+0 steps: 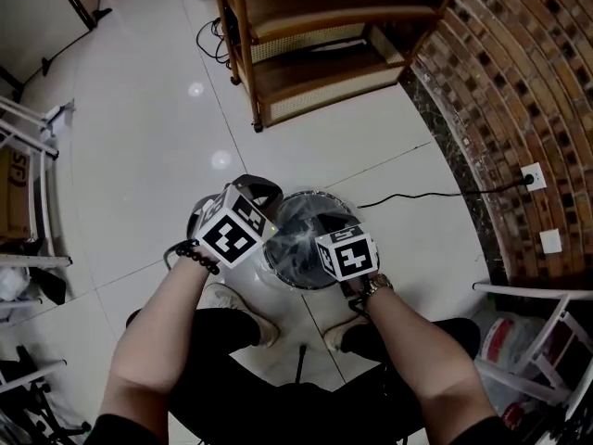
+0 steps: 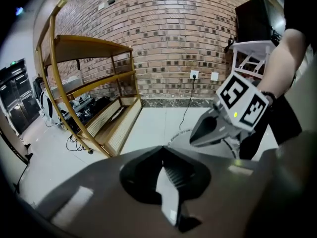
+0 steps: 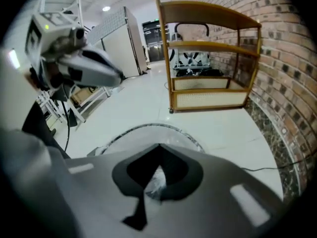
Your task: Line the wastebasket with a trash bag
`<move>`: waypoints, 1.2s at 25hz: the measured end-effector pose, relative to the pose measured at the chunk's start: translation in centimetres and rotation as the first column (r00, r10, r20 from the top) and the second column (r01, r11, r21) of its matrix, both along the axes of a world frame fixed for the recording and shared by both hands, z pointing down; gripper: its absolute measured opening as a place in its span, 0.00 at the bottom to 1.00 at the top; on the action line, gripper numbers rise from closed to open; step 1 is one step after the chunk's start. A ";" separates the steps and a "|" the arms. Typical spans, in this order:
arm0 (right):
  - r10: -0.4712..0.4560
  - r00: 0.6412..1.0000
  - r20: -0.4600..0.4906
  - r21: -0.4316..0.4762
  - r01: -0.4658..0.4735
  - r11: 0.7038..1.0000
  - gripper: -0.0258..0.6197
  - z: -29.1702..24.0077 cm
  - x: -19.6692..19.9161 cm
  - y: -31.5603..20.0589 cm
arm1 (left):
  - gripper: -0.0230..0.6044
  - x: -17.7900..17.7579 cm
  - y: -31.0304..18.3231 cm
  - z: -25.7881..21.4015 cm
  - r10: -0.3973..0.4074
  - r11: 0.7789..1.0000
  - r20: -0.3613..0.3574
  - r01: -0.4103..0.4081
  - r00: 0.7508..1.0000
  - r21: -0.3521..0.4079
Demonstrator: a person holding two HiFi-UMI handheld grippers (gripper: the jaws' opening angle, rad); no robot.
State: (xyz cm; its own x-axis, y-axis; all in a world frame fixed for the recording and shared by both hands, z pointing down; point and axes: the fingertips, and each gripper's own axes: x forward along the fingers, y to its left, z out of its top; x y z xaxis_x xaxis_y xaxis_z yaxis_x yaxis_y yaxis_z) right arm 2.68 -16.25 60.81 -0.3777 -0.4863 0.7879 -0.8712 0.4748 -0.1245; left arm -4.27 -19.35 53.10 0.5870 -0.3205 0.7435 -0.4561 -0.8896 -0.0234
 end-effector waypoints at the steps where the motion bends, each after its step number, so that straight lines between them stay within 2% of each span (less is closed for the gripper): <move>1: 0.004 1.000 0.006 0.014 -0.004 1.000 0.04 -1.1 0.4 0.2 | 0.04 -0.2 0.4 0.2 -0.003 1.000 0.002 0.003 1.000 -0.010; 5: 0.021 0.999 0.025 0.053 -0.022 0.998 0.04 -4.7 2.0 1.3 | 0.04 -0.3 3.3 0.5 -0.002 0.998 0.008 0.002 1.000 -0.066; 10: 0.049 0.997 0.062 0.074 -0.054 0.996 0.04 -7.3 2.7 3.7 | 0.04 1.7 7.6 -0.7 0.026 0.996 0.002 -0.026 1.000 -0.084; 13: 0.063 0.995 0.072 0.092 -0.069 0.993 0.04 -8.0 2.5 5.2 | 0.04 2.2 9.5 -0.9 -0.010 0.996 -0.010 0.010 1.000 -0.085; 17: 0.076 0.994 0.073 0.108 -0.084 0.991 0.04 -8.2 2.2 7.3 | 0.04 1.9 11.4 -0.7 -0.043 0.998 0.015 0.044 0.999 -0.036; 19: 0.081 0.994 0.075 0.121 -0.089 0.989 0.04 -8.3 2.1 8.1 | 0.04 1.7 12.0 -0.7 -0.082 0.996 0.004 0.082 0.997 -0.028; 24: 0.079 0.994 0.081 0.155 -0.091 0.984 0.04 -8.8 1.8 9.5 | 0.04 1.3 13.0 -0.8 -0.210 0.977 -0.057 0.208 0.976 -0.045; 30: 0.096 0.991 0.094 0.175 -0.111 0.978 0.04 -8.8 1.8 10.3 | 0.04 1.9 13.9 -1.1 -0.264 0.965 -0.078 0.263 0.961 -0.013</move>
